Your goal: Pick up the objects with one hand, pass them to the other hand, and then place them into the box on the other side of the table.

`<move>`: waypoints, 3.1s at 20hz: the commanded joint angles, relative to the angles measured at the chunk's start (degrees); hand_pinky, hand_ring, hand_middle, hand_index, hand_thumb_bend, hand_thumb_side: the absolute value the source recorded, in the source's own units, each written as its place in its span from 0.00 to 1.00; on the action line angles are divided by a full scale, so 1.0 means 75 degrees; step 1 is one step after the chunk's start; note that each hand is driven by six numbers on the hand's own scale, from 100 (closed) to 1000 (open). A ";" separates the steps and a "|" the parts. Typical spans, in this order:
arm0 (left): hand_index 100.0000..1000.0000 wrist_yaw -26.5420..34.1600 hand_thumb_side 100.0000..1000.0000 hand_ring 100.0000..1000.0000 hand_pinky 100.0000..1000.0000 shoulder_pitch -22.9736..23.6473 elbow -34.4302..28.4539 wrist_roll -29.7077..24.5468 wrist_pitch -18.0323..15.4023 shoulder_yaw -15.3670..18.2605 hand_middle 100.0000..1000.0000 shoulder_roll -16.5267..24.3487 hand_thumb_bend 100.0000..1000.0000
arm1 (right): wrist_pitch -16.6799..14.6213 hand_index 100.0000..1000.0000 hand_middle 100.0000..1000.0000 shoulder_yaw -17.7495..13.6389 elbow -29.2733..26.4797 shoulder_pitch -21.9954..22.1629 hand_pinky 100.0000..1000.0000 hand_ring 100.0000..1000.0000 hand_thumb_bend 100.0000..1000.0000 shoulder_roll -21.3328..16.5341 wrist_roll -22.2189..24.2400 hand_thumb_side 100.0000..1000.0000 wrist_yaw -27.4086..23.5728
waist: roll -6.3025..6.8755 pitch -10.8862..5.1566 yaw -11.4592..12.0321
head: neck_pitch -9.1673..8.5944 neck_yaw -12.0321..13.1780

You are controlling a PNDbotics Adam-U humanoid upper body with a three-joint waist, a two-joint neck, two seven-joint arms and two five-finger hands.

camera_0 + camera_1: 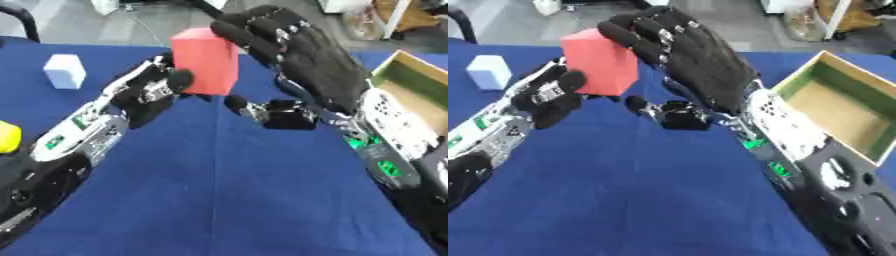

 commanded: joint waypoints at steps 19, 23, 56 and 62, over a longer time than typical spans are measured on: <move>0.42 0.0003 0.17 0.54 0.63 -0.0250 -0.0109 -0.0065 0.0036 -0.0008 0.53 -0.0036 0.45 | 0.0181 0.51 0.67 -0.0034 0.0114 -0.0126 0.77 0.74 0.25 0.0050 -0.0854 0.00 0.0173 | -0.0009 -0.0034 0.0009 | 0.0040 0.0007; 0.43 -0.0010 0.17 0.54 0.63 -0.0256 -0.0125 -0.0061 0.0053 -0.0010 0.53 -0.0036 0.45 | 0.0272 0.45 0.65 -0.0029 0.0157 -0.0121 0.77 0.72 0.22 0.0059 -0.1094 0.00 0.0140 | -0.0008 -0.0028 0.0003 | 0.0042 0.0007; 0.87 -0.1478 0.44 0.67 0.67 -0.0077 -0.0290 0.0354 -0.0464 0.0534 0.71 0.0183 1.00 | 0.0508 0.46 0.62 -0.0367 -0.0077 -0.0050 0.75 0.71 0.33 -0.0568 -0.1534 0.00 0.0417 | -0.0027 -0.0117 -0.0124 | 0.0008 -0.0042; 0.86 -0.1834 0.44 0.68 0.67 -0.0089 -0.0244 0.0575 -0.0604 0.0599 0.71 0.0164 1.00 | 0.0492 0.46 0.63 -0.0360 -0.0007 -0.0075 0.75 0.71 0.35 -0.0572 -0.1453 0.00 0.0625 | -0.0035 -0.0145 -0.0140 | -0.0005 -0.0063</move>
